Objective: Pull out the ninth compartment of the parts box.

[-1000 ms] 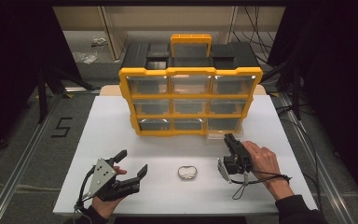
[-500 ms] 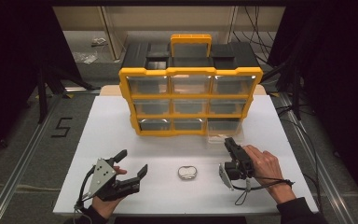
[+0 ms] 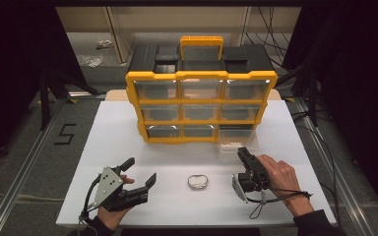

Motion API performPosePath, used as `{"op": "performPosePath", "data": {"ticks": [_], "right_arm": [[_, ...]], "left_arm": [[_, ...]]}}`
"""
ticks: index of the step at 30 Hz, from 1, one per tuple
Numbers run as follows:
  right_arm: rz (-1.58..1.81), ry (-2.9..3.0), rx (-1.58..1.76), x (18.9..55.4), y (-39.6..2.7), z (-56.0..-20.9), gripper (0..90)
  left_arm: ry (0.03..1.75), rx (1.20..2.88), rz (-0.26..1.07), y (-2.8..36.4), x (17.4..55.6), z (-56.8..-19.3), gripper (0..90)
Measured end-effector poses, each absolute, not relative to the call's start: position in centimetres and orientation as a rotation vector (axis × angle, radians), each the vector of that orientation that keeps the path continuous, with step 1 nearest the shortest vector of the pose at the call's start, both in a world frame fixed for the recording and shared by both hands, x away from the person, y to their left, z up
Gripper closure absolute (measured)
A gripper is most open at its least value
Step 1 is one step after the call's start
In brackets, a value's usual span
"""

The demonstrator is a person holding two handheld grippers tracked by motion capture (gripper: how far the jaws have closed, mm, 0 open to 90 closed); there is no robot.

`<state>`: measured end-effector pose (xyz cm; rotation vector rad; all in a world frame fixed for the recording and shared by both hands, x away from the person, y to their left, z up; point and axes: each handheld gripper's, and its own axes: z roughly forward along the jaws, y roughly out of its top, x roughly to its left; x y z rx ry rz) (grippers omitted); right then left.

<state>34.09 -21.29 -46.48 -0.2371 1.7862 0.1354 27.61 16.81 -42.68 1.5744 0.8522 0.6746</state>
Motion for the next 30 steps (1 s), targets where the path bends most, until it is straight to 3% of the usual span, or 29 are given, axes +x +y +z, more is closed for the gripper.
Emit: {"op": "performPosePath", "data": {"ticks": [24,27,30], "right_arm": [[0.142,1.783,-0.257,33.71,-21.54,-46.49,76.8],[0.142,1.787,-0.250,33.72,-21.51,-46.47,75.6],[0.173,1.779,-0.250,33.64,-21.49,-46.27,67.6]], "left_arm": [[0.852,1.575,0.675,16.81,27.61,-42.69,16.4],[0.853,1.575,0.674,16.79,27.63,-42.71,16.4],[0.851,1.576,0.675,16.80,27.62,-42.69,16.4]]}}
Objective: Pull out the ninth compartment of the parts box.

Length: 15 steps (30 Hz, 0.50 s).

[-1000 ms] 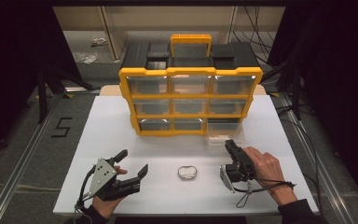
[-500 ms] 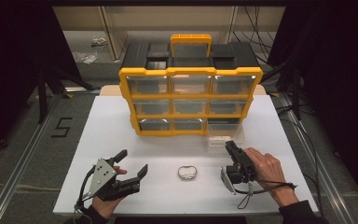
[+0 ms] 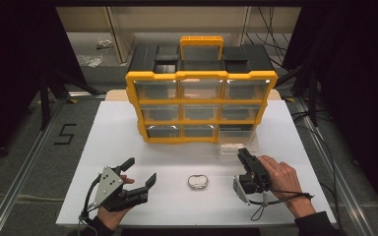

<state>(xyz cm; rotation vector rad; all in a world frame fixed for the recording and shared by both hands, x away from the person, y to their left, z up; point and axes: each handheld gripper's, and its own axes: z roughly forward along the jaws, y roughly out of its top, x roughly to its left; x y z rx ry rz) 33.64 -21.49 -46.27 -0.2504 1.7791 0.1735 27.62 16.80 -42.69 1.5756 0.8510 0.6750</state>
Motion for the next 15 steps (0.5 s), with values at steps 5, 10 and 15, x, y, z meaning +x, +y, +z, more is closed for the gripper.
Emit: {"op": "performPosePath", "data": {"ticks": [5,10,15], "right_arm": [[0.218,1.781,-0.248,33.0,-21.3,-45.9,61.2],[0.267,1.790,-0.221,32.4,-21.3,-45.6,56.2],[0.350,1.797,-0.174,32.2,-21.3,-45.2,48.5]], "left_arm": [[0.852,1.574,0.673,16.8,27.6,-42.7,16.4],[0.849,1.576,0.673,16.8,27.6,-42.7,16.4],[0.849,1.576,0.673,16.8,27.6,-42.7,16.4]]}}
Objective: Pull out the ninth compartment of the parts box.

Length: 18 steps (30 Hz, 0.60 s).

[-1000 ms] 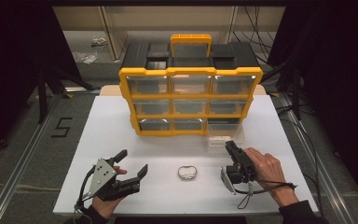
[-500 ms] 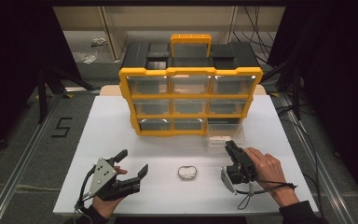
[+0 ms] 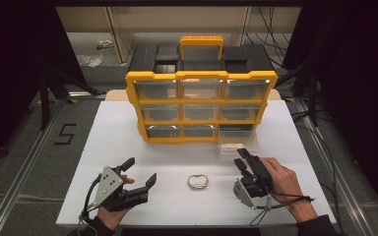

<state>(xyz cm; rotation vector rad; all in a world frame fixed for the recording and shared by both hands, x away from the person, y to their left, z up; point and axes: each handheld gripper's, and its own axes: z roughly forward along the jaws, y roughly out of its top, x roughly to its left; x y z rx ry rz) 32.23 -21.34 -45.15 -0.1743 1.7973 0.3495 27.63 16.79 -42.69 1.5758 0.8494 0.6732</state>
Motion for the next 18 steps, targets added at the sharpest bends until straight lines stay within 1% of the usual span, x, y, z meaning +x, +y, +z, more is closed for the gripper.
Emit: {"op": "performPosePath", "data": {"ticks": [2,8,18], "right_arm": [[0.384,1.803,-0.150,32.2,-21.3,-45.0,45.1],[0.523,1.846,-0.058,32.1,-21.4,-44.2,38.9],[0.741,1.911,0.128,32.2,-21.7,-43.0,37.2]], "left_arm": [[0.848,1.575,0.673,16.8,27.6,-42.7,16.4],[0.846,1.578,0.670,16.8,27.6,-42.7,16.4],[0.846,1.578,0.670,16.8,27.6,-42.7,16.3]]}}
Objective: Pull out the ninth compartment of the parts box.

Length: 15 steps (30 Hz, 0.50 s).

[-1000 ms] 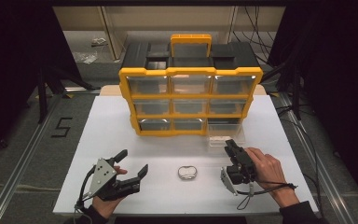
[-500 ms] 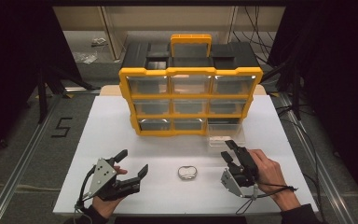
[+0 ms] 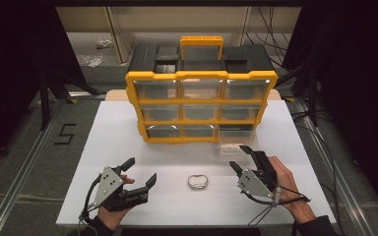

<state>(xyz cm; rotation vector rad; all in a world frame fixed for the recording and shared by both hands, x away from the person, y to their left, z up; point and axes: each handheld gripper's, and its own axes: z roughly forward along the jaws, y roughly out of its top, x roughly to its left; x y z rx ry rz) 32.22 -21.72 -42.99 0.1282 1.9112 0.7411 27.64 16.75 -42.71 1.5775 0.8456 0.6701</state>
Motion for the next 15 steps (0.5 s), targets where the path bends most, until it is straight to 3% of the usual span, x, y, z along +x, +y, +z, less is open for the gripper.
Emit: {"op": "performPosePath", "data": {"ticks": [15], "right_arm": [[1.053,2.039,0.380,32.4,-21.8,-41.5,31.0]], "left_arm": [[0.845,1.578,0.667,16.7,27.6,-42.7,16.3]]}}
